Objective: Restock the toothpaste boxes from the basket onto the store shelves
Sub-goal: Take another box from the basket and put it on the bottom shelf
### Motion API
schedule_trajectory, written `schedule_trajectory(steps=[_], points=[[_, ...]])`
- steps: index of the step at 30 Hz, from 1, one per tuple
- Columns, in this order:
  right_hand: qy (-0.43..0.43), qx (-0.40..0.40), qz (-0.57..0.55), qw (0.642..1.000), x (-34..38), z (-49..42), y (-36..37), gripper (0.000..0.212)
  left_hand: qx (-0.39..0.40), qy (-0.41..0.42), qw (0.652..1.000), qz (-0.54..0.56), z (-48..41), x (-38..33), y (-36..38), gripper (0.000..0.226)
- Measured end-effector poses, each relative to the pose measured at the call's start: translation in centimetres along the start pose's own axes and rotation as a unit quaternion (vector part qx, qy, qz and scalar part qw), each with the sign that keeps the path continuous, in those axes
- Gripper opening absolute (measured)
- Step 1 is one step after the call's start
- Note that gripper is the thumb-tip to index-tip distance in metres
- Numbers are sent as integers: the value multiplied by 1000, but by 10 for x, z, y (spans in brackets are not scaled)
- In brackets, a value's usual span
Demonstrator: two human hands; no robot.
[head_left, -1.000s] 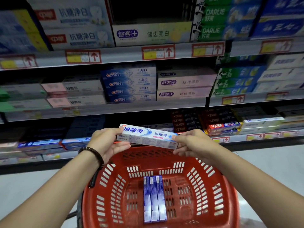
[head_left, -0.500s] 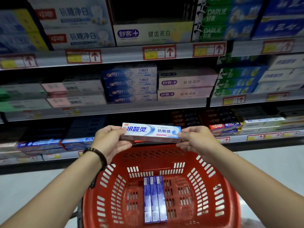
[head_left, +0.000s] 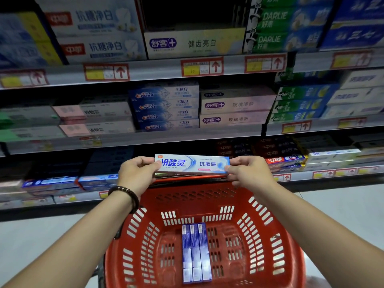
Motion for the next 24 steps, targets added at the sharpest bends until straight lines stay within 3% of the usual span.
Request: schedule_trajectory(steps=[11,19,24], points=[[-31,-68,39,996,1,-16,-2,13,-28,58,996,-70,-16,7,1,10],[-37,-94,8,995,7,-16,-4,14,-27,41,999,-20,-17,8,6,20],[-38,-131,8,991,7,-19,-2,27,-41,28,999,12,-17,9,9,10]])
Point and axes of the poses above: each hand's wrist, its own z-axis away from the middle knuckle, its own y-axis out of the palm, x = y × z, the point moved 6 cm from there along -z, towards the middle knuckle, and after that the axes turned 3 degrees about -x, right-handed, at the moved point
